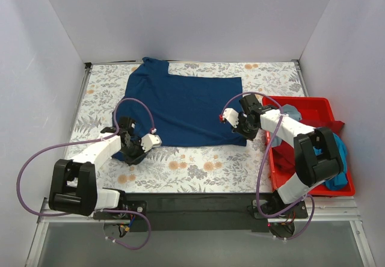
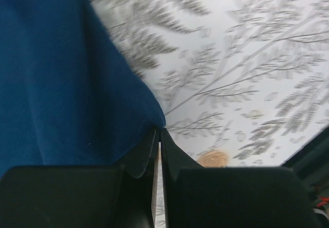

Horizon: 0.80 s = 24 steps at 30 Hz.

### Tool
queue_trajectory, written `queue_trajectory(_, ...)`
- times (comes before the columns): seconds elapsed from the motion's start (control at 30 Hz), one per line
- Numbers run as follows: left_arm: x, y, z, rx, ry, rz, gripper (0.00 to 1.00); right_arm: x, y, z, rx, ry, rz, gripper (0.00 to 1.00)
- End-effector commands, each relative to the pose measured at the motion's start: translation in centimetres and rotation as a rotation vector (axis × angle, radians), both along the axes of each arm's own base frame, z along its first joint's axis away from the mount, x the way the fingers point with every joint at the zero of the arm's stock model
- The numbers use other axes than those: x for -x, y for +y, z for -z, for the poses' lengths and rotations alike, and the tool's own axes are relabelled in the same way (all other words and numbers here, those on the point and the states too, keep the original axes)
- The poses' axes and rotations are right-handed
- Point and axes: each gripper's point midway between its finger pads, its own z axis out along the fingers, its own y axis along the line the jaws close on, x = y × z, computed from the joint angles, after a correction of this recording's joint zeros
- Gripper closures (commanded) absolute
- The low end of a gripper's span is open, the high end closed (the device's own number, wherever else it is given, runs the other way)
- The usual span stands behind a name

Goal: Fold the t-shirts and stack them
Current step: Flatten the tshirt out

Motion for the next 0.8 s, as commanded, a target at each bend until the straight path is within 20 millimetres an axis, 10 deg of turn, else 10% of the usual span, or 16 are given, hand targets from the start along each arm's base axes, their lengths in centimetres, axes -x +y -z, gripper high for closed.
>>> queue_trajectory(0.0,3.2,-2.0,-0.5,0.026,0.095,0.107,1.00,-0.7,0.4,-0.7,-0.004,-0.009,0.003,0.99)
queue_trajectory(0.17,4.3,-6.0,-4.9,0.174,0.143,0.197,0.97,-0.6,0.6,-0.4,-0.011,0.004,-0.001,0.99)
queue_trajectory(0.27,3.4,-6.3,-6.4,0.183,0.114,0.157,0.65,-0.5,0.6,-0.4,-0.013,0.006,-0.005,0.99)
queue_trajectory(0.47,3.0,-3.5,-6.5,0.108,0.050,0.100,0.51,-0.1,0.4,-0.6,-0.012,0.004,-0.013,0.99)
queue_trajectory(0.77,-3.9,3.7,-6.9,0.076,-0.054,-0.179,0.58,0.8,-0.1,-0.4,0.004,0.005,-0.034,0.99)
